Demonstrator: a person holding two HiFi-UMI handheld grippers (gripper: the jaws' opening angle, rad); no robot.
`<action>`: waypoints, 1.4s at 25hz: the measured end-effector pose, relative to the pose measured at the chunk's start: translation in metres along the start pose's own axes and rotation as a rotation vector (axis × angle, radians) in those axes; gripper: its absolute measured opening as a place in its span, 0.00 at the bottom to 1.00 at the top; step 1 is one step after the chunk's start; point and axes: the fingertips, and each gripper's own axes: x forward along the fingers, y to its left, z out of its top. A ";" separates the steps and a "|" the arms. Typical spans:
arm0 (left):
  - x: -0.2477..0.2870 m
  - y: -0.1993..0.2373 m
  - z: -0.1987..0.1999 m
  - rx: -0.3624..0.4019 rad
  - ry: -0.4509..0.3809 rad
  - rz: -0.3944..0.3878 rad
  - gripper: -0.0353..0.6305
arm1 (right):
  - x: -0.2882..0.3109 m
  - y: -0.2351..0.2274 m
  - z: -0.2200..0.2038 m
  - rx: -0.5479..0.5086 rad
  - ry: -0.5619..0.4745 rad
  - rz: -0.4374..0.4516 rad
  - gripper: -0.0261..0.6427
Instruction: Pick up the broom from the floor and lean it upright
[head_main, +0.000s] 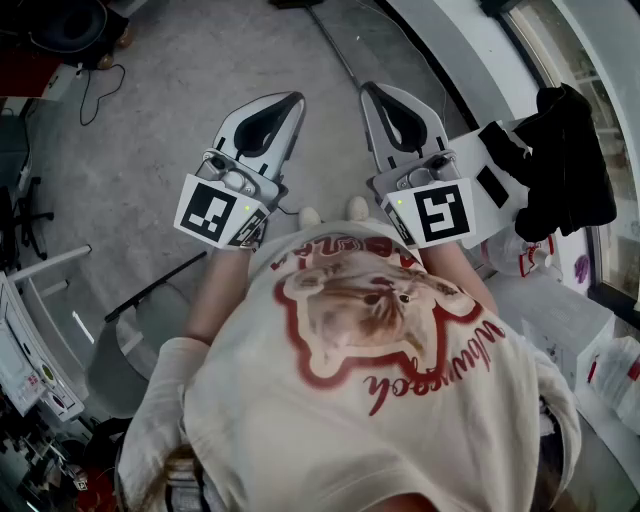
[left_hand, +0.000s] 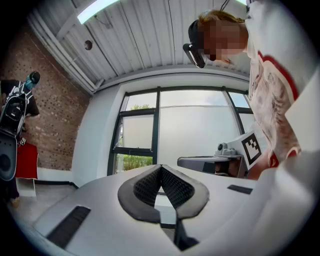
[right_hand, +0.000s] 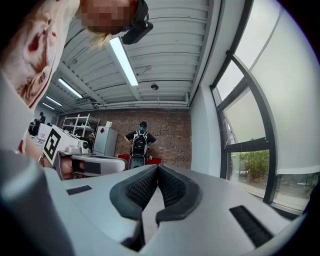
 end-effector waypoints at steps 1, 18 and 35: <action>-0.001 0.000 0.001 -0.001 -0.009 0.000 0.08 | 0.000 0.001 0.000 -0.003 -0.001 -0.001 0.08; -0.029 0.007 0.002 0.006 -0.028 -0.017 0.08 | 0.004 0.028 -0.003 -0.029 -0.002 -0.020 0.08; 0.010 0.051 -0.021 -0.024 -0.023 -0.042 0.08 | 0.037 -0.022 -0.033 0.051 0.016 -0.122 0.08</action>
